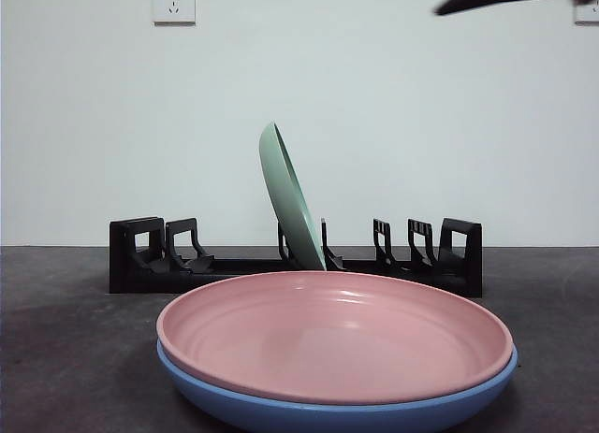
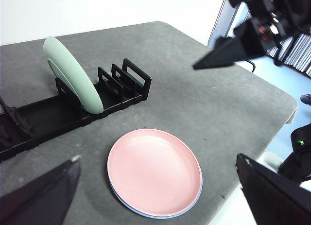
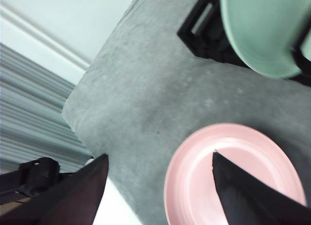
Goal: Place the plate
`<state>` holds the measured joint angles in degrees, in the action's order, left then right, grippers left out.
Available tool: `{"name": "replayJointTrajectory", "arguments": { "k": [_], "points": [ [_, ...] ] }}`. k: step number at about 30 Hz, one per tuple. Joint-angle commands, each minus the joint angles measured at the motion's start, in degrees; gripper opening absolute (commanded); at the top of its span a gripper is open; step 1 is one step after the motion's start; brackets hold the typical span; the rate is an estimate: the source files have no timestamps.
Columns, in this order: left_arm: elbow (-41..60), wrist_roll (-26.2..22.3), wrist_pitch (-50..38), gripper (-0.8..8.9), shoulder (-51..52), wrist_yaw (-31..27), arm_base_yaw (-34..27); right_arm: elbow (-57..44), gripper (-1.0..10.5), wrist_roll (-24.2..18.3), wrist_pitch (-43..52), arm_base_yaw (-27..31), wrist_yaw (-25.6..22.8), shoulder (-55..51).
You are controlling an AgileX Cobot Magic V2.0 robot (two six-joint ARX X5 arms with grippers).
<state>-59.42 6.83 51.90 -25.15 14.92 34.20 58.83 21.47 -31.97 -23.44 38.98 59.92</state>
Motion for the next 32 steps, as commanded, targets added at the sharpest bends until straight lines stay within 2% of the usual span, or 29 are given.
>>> {"name": "replayJointTrajectory", "arguments": {
  "k": [1, 3, 9, 17, 24, 28, 32],
  "points": [
    [-1.2, 0.1, 0.5, 5.00, 0.0, -0.1, 0.3, 7.2, 3.7, -0.1, 0.2, -1.7, 0.2, 7.7],
    [-1.2, 0.2, 1.2, 5.00, 0.0, -0.1, 0.3, 12.2, 4.0, -0.1, -0.8, -2.9, 0.2, 13.0],
    [-1.3, 1.9, 1.3, 5.00, 0.0, -0.1, 0.3, 27.9, 4.0, -2.2, -5.3, -4.9, -0.3, 29.2],
    [-1.3, 3.3, 1.3, 5.00, 0.0, -0.1, 0.3, 45.6, 4.1, -4.5, -9.7, -5.3, -6.7, 47.1],
    [-1.3, 3.3, 1.2, 5.00, 0.0, -0.1, 0.3, 50.9, 4.1, -5.6, -8.7, -5.3, -11.8, 55.1],
    [-1.3, 3.3, 1.2, 5.00, 0.0, -0.1, 0.3, 50.9, 4.0, -6.8, -6.5, -5.3, -12.1, 56.9],
    [-1.3, 3.3, 1.2, 5.00, 0.0, -0.1, 0.3, 50.9, 3.1, -6.9, -3.7, -5.3, -12.0, 57.6]
  ]
}}
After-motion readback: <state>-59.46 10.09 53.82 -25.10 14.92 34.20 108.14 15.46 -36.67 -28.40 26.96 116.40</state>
